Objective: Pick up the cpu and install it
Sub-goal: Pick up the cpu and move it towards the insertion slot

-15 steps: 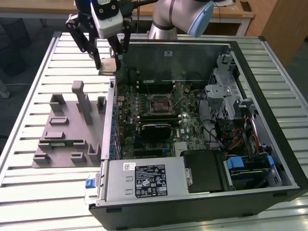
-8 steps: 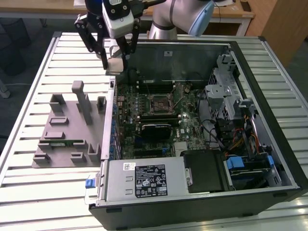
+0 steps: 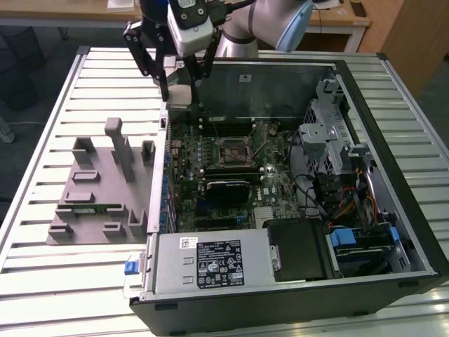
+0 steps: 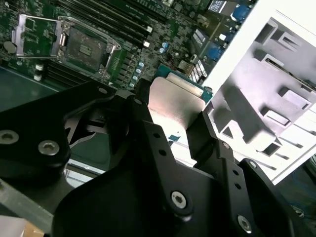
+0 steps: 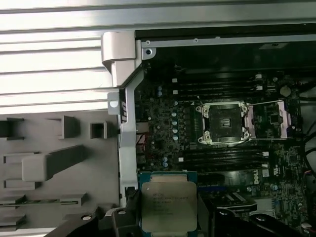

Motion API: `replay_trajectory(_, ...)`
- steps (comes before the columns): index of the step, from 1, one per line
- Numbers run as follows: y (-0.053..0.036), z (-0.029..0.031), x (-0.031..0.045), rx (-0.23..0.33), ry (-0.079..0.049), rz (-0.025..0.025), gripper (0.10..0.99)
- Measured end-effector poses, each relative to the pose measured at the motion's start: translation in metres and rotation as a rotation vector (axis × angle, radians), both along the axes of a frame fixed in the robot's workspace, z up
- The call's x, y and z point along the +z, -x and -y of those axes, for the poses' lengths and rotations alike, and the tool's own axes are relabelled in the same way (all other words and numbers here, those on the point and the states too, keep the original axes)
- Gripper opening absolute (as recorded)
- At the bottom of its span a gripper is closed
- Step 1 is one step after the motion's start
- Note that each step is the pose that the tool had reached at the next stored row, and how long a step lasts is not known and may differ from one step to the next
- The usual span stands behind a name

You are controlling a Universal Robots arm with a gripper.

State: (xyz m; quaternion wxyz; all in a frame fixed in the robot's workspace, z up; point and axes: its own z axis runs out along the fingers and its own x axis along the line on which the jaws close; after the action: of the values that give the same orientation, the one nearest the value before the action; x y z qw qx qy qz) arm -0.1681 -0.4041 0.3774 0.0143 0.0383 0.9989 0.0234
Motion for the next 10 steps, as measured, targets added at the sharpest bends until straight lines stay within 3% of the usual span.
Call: replay_trajectory(10, -0.0245, 0.0, 0.0, 0.0, 0.0, -0.0016, 0.541)
